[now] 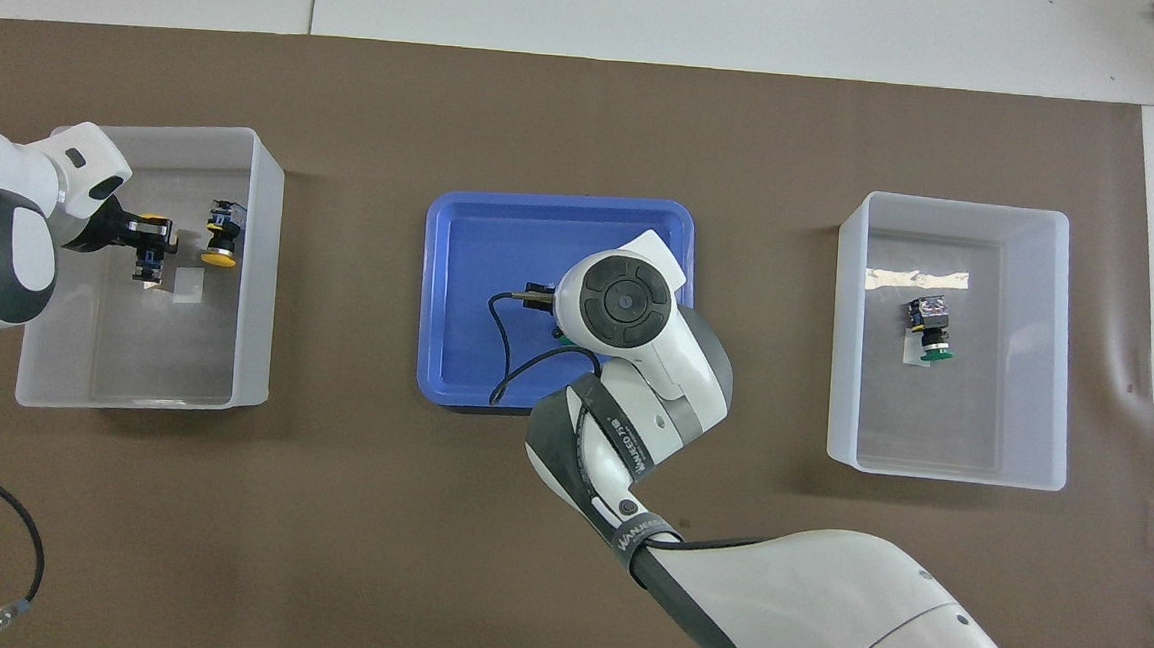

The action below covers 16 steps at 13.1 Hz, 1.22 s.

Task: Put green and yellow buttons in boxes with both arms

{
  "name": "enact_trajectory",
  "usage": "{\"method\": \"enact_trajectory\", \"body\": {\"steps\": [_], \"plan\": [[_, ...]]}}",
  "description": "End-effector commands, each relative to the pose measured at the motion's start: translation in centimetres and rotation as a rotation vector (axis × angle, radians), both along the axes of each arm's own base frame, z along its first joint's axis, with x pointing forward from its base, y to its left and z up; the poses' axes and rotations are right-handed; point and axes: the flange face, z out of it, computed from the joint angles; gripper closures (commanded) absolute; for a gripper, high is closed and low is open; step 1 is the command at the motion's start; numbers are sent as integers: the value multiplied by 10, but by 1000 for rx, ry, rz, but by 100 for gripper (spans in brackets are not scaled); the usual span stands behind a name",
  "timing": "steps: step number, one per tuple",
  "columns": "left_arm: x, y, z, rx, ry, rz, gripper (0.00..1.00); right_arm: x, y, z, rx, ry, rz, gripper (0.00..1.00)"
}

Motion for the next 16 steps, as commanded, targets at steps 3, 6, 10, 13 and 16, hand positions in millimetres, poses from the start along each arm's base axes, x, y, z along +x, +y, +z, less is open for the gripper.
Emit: {"method": "enact_trajectory", "body": {"steps": [3, 6, 10, 13, 16], "plan": [[-2, -4, -2, -2, -19, -12, 73, 0, -3, 8, -36, 24, -15, 100], [9, -8, 14, -2, -5, -28, 25, 6, -39, 84, -41, 22, -60, 100], [34, -10, 69, -14, 27, -42, 13, 12, -145, 185, -84, 32, 2, 100], [38, -29, 119, -27, 101, -72, 13, 18, -249, 227, -116, 34, 40, 100], [29, -48, 182, 18, 187, -41, 14, 1, -330, 195, -133, 91, 121, 100]]}}
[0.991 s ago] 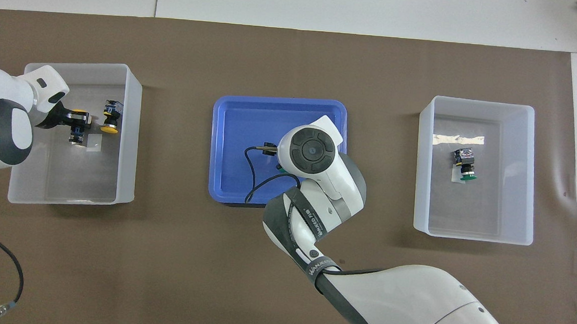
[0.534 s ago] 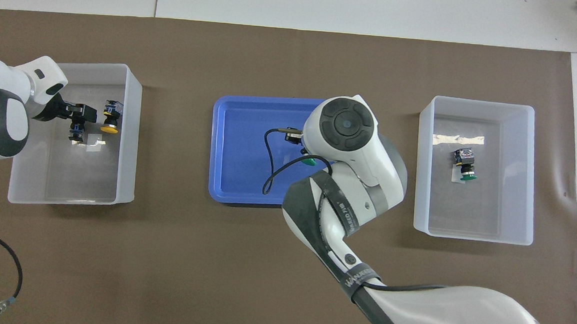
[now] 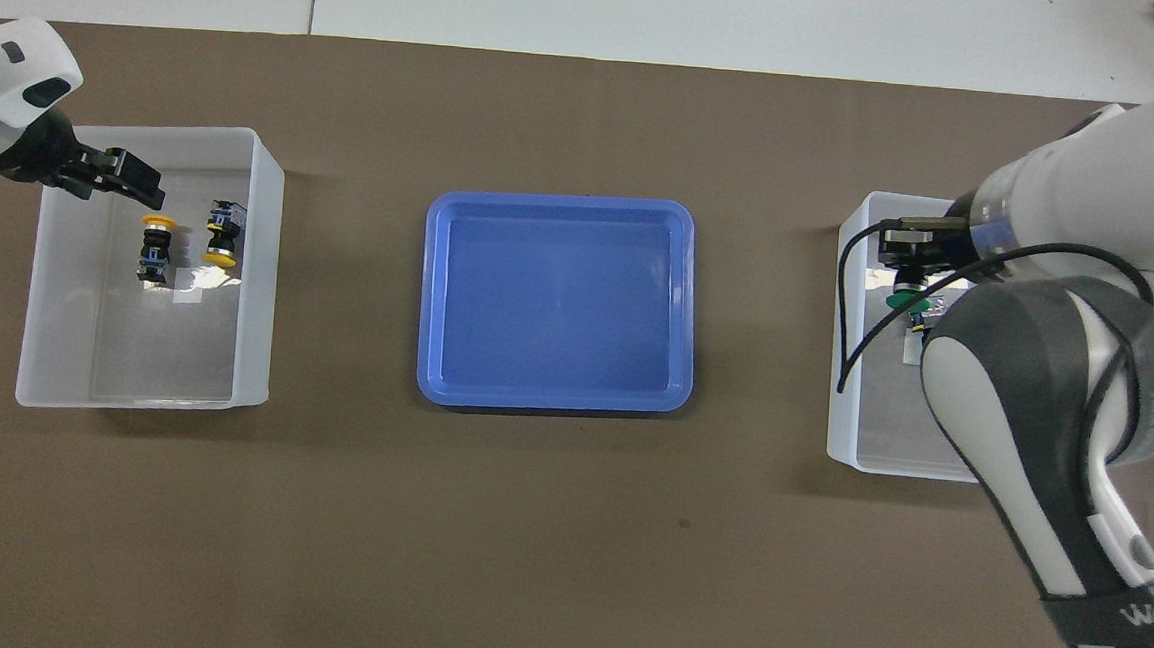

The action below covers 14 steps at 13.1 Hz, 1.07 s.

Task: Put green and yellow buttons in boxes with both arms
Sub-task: 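Lower the green button into the right box and open the right gripper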

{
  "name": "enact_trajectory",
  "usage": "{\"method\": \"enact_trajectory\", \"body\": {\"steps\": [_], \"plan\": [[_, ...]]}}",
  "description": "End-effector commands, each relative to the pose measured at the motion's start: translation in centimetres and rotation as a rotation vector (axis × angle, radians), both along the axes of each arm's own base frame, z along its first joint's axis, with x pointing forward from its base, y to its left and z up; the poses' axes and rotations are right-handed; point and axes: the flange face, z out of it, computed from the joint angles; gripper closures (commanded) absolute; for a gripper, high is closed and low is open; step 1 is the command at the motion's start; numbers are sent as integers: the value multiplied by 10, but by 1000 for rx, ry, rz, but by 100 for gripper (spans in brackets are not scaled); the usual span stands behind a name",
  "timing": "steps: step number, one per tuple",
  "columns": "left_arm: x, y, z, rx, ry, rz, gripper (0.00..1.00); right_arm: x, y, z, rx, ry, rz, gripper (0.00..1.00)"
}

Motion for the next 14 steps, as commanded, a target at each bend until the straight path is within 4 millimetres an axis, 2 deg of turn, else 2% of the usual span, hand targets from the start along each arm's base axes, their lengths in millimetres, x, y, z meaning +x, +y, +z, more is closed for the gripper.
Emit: {"method": "enact_trajectory", "body": {"steps": [1, 2, 3, 5, 7, 8, 9, 10, 12, 14], "plan": [[-9, -20, 56, 67, 64, -3, 14, -32, -41, -54, 2, 34, 52, 100], [-17, -20, 78, 84, 84, -6, 14, -41, -54, -81, 2, 29, 54, 100], [-25, -29, 98, 93, 96, -16, 14, -50, -65, -106, 1, 23, 62, 100], [-50, -49, 140, 109, 80, -2, 14, -61, -77, -140, 2, 19, 66, 100], [-77, -66, 177, 109, 61, 12, 15, -73, -84, -164, 6, 21, 54, 85], [-86, -68, 182, 108, 59, 9, 16, -77, -89, -174, 13, 17, 39, 70], [-93, -78, 168, 112, 85, -12, 16, -77, -90, -179, 19, 15, 33, 62], [-105, -90, 157, 113, 88, -38, 16, -76, -92, -184, 21, 15, 29, 59], [-116, -89, 131, 108, 36, -18, 16, -74, -93, -185, 26, 8, 10, 0], [-129, -88, 109, 105, 12, -17, 15, -69, -94, -183, 32, 0, 3, 0]]}}
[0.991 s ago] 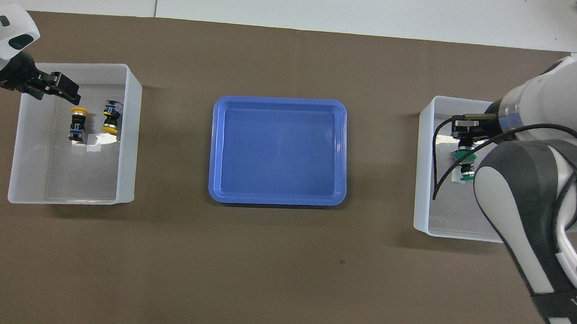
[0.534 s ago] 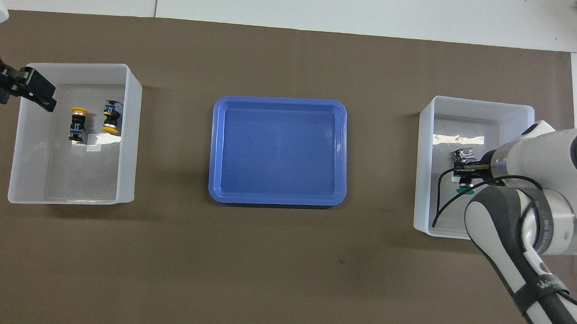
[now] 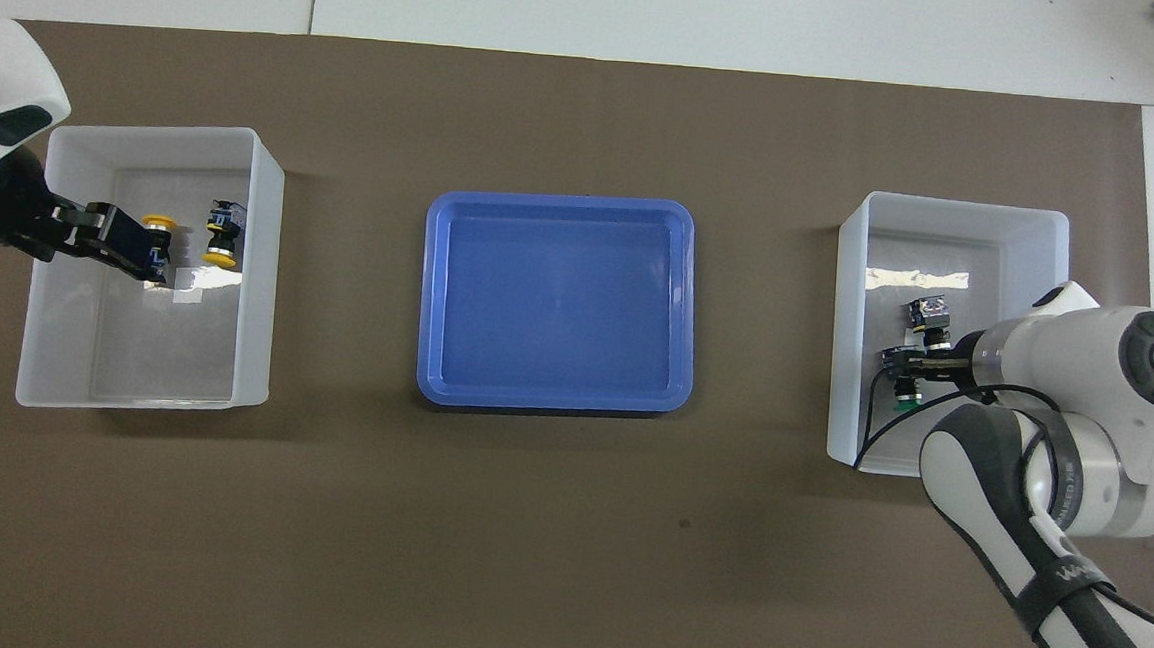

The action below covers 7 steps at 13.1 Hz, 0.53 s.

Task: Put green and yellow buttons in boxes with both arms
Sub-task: 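Lower the green button into the right box and open the right gripper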

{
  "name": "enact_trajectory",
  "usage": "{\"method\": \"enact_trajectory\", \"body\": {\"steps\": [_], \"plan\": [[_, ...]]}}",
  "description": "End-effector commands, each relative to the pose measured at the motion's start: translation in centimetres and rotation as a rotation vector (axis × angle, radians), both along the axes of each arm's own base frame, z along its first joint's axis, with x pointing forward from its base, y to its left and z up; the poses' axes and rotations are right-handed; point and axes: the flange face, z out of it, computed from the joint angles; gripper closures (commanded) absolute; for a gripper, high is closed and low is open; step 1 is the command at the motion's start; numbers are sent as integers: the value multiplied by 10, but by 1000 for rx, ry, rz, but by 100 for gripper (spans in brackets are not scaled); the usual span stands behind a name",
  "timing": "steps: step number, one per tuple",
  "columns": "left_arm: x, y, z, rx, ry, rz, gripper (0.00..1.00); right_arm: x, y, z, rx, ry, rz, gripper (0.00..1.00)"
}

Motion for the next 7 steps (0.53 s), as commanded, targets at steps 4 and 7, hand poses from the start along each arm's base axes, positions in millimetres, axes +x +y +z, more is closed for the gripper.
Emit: {"method": "enact_trajectory", "body": {"steps": [4, 7], "plan": [[-23, 13, -2, 9, -62, 29, 0, 14, -1, 35, 17, -74, -29, 0], [-20, 17, 14, 3, -89, 56, 0, 23, 3, 86, 18, -113, -51, 0]]}}
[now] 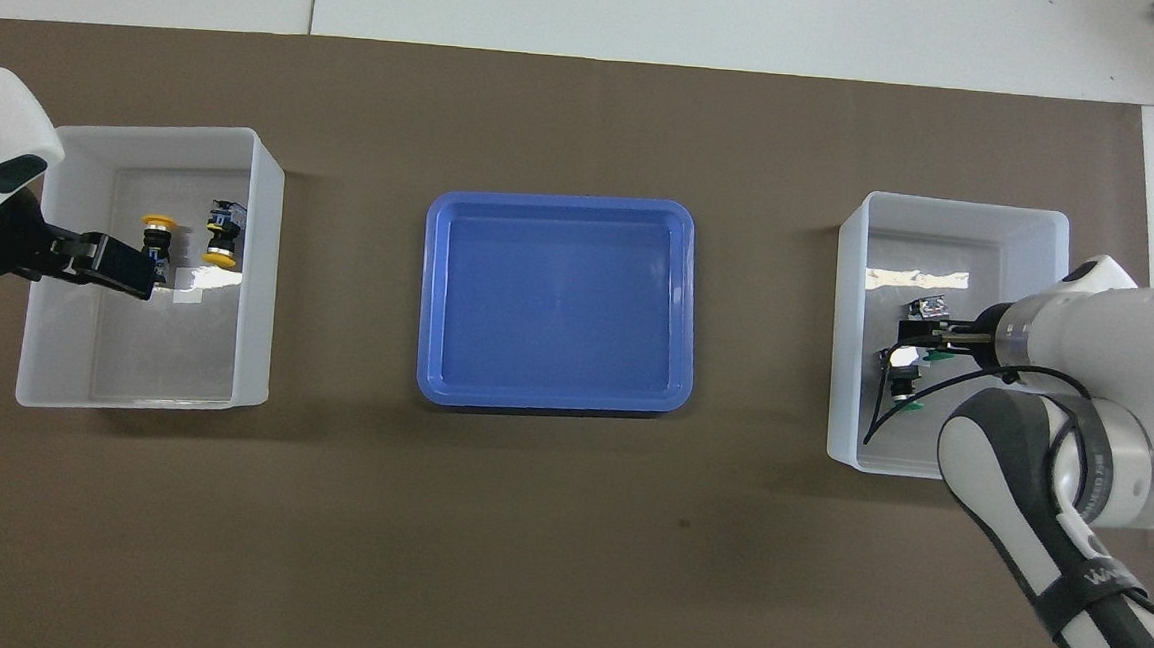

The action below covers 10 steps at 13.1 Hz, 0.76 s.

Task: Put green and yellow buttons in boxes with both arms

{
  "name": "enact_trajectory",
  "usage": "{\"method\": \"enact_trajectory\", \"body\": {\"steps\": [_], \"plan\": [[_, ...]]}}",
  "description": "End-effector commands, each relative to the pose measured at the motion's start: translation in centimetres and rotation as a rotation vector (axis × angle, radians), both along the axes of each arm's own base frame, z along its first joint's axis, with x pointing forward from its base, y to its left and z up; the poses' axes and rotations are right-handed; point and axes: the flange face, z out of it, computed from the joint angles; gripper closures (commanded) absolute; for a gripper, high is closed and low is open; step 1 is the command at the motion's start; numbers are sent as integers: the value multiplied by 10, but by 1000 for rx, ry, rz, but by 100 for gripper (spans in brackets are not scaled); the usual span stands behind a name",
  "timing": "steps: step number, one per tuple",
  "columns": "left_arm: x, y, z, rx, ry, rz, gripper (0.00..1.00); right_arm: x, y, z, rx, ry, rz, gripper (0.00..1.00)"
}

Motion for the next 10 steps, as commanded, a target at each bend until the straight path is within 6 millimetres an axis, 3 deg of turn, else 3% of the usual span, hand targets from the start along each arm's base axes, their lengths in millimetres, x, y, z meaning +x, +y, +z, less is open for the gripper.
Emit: {"method": "enact_trajectory", "body": {"steps": [1, 5, 8, 10], "plan": [[1, 6, 20, 5, -53, 36, 0, 7, 3, 56, 19, -15, -44, 0], [4, 2, 25, 12, -85, 24, 0, 16, 8, 139, 17, 43, -94, 0], [7, 0, 25, 11, -106, 20, 0, 10, -1, 209, 11, 84, -108, 0], [7, 2, 25, 9, -108, 26, 0, -1, -3, 239, 10, 121, -113, 0]]}}
